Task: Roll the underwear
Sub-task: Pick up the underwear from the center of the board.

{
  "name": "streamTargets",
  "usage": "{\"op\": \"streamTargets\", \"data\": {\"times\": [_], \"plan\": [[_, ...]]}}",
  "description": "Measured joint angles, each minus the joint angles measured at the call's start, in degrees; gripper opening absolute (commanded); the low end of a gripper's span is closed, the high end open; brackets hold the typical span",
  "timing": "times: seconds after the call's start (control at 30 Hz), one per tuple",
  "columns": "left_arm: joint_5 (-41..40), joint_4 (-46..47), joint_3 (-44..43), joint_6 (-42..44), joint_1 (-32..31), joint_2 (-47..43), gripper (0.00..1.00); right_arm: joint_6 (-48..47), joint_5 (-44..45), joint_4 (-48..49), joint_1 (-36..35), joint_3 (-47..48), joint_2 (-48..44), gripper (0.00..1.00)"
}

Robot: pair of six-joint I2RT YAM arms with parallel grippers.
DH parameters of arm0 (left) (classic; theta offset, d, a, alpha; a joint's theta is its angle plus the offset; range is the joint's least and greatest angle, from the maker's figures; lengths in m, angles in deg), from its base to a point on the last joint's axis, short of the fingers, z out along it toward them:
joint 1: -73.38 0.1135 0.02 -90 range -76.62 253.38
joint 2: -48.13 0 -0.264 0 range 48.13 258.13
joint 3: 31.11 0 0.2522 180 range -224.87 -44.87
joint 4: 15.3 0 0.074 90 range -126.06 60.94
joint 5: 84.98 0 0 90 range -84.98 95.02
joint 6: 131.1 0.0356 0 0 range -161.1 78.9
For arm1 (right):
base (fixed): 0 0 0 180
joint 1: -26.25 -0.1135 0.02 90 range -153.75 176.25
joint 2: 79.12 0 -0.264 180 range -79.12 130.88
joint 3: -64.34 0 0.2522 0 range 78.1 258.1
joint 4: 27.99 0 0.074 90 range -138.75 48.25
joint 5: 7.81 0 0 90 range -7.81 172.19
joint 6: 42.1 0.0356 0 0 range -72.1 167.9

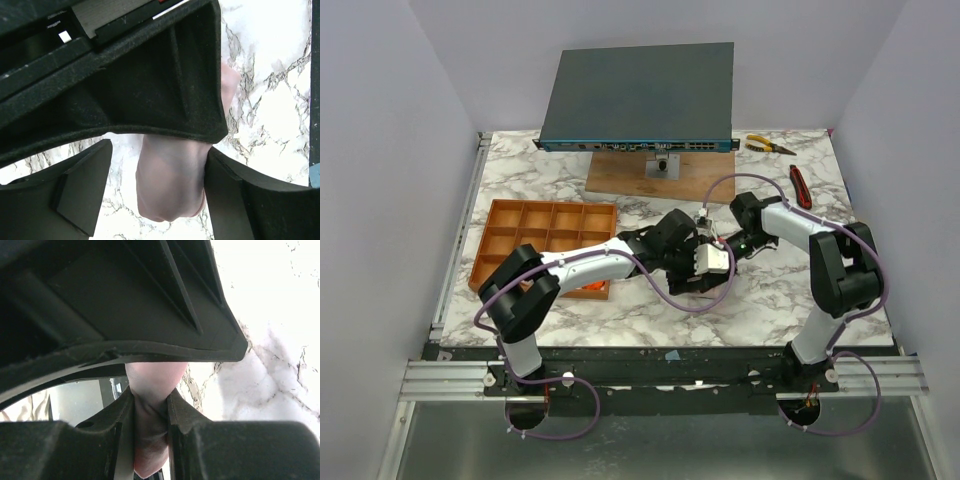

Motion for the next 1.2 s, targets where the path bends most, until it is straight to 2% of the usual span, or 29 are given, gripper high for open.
{"op": "streamTargets", "data": {"times": [0.17, 0.4, 0.5, 0.87, 1.2], "plan": [[0.0, 0.0, 0.0, -0.2, 0.0, 0.2, 0.91, 0.1, -0.3, -0.3, 0.1, 0.1, 0.6, 0.0], [-1.0, 1.0, 0.0, -0.2, -0.6, 0.4, 0.97, 0.1, -0.5, -0.9, 0.0, 0.1, 0.7, 0.01], [-1.6, 1.5, 0.0, -0.2, -0.9, 0.7, 0.96, 0.0, -0.5, -1.4, 0.0, 0.1, 0.7, 0.01], [-3.1, 1.8, 0.0, -1.6, -1.1, 1.4, 0.69, -4.0, -0.8, -2.6, 0.5, 0.1, 1.5, 0.01], [-4.2, 0.9, 0.0, -0.8, -3.9, 2.3, 0.19, -5.8, -1.5, -4.5, 1.8, 1.2, 3.3, 0.01]]}}
